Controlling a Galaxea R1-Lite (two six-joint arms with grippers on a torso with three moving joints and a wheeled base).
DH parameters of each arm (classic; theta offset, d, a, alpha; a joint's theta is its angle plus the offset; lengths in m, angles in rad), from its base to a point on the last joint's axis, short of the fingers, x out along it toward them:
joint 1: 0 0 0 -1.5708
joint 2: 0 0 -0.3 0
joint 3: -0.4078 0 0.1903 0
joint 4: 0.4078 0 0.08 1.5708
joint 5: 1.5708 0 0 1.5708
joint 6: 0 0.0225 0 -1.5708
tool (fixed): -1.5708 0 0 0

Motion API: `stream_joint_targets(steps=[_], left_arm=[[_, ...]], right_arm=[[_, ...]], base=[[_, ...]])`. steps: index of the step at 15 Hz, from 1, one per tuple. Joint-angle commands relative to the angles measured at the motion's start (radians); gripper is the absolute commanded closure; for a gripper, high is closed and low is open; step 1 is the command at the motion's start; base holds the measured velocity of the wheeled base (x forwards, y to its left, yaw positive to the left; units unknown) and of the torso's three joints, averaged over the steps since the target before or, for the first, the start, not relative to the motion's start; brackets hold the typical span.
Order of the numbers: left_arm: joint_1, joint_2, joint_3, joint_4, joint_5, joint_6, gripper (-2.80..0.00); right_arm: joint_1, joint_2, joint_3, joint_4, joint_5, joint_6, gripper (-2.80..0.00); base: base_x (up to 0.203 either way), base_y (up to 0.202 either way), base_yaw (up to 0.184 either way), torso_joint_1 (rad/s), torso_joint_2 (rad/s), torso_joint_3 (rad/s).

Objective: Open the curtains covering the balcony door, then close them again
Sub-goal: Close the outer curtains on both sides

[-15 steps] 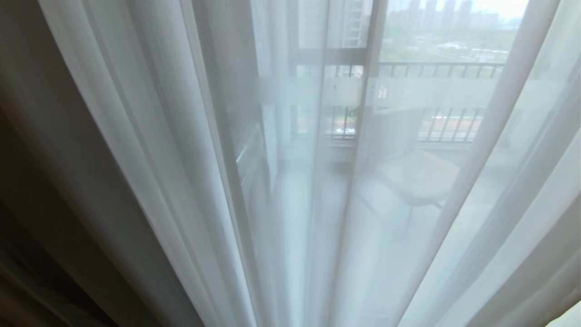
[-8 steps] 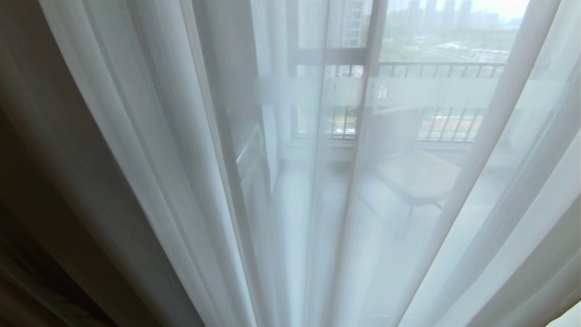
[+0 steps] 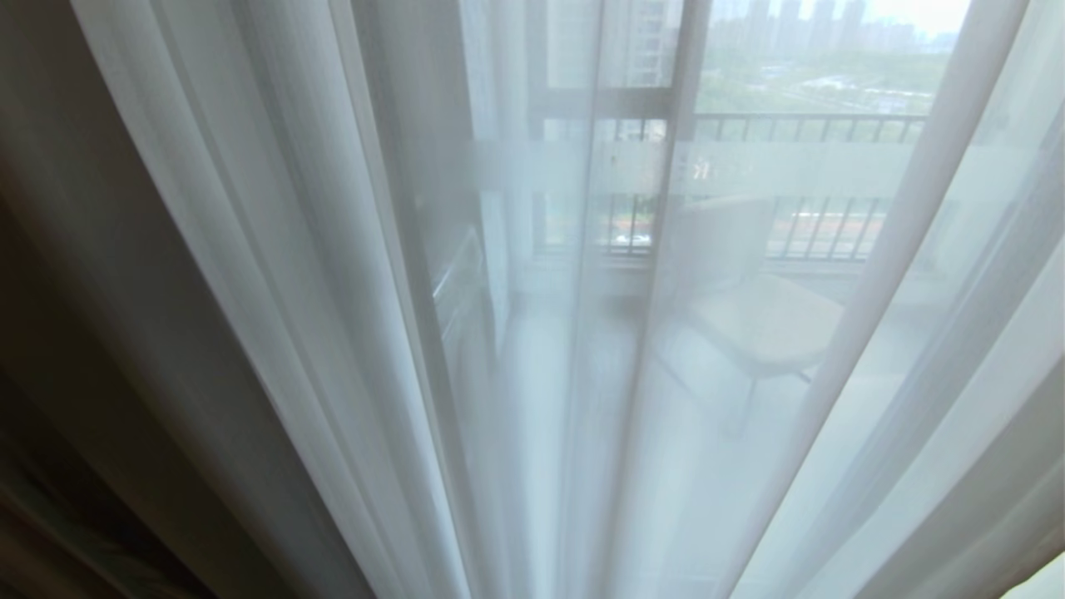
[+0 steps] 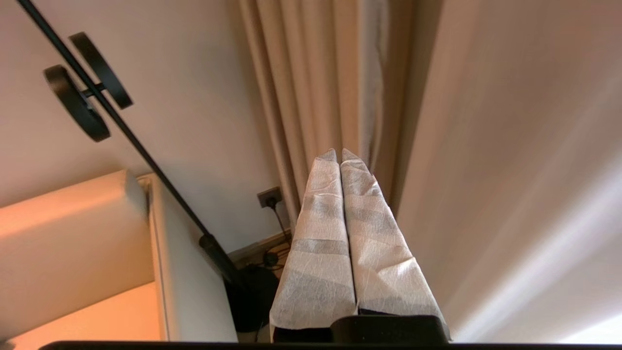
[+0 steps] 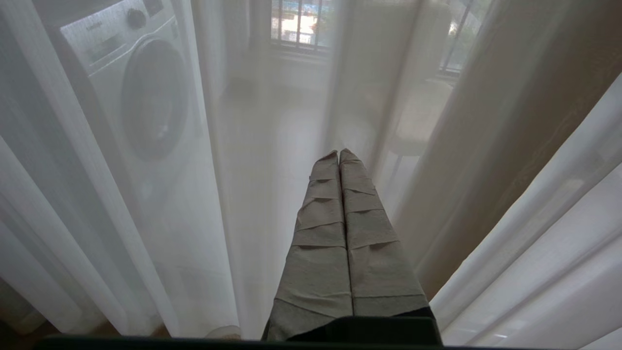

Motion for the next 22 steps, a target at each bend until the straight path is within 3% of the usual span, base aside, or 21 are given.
stream_joint_targets(steps=[1, 6, 9, 10, 13, 18, 22], left_arm=[[0.120, 0.091, -0.048, 0.000, -0.025, -0.001, 0.00], [0.460, 0.254, -0.261, 0.000, -0.252, 0.005, 0.00], [0.552, 0.347, -0.374, -0.003, -0.359, 0.008, 0.00], [0.567, 0.361, -0.399, -0.004, -0.376, 0.007, -2.80], [0.586, 0.400, -0.415, -0.030, -0.388, 0.009, -2.80], [0.624, 0.514, -0.420, -0.221, -0.392, 0.006, -2.80], [0.632, 0.592, -0.430, -0.328, -0.477, 0.003, -2.80]], right_arm=[[0.000, 0.000, 0.000, 0.000, 0.001, -0.001, 0.00], [0.000, 0.000, 0.000, 0.000, 0.001, -0.001, 0.00], [0.000, 0.000, 0.000, 0.000, 0.001, -0.001, 0.00], [0.000, 0.000, 0.000, 0.000, 0.001, -0.001, 0.00], [0.000, 0.000, 0.000, 0.000, 0.001, -0.001, 0.00], [0.000, 0.000, 0.000, 0.000, 0.001, -0.001, 0.00], [0.000, 0.000, 0.000, 0.000, 0.001, -0.001, 0.00]], base=[[0.000, 0.000, 0.000, 0.000, 0.00, 0.000], [0.000, 0.000, 0.000, 0.000, 0.00, 0.000], [0.000, 0.000, 0.000, 0.000, 0.00, 0.000], [0.000, 0.000, 0.000, 0.000, 0.00, 0.000], [0.000, 0.000, 0.000, 0.000, 0.00, 0.000], [0.000, 0.000, 0.000, 0.000, 0.00, 0.000], [0.000, 0.000, 0.000, 0.000, 0.00, 0.000]])
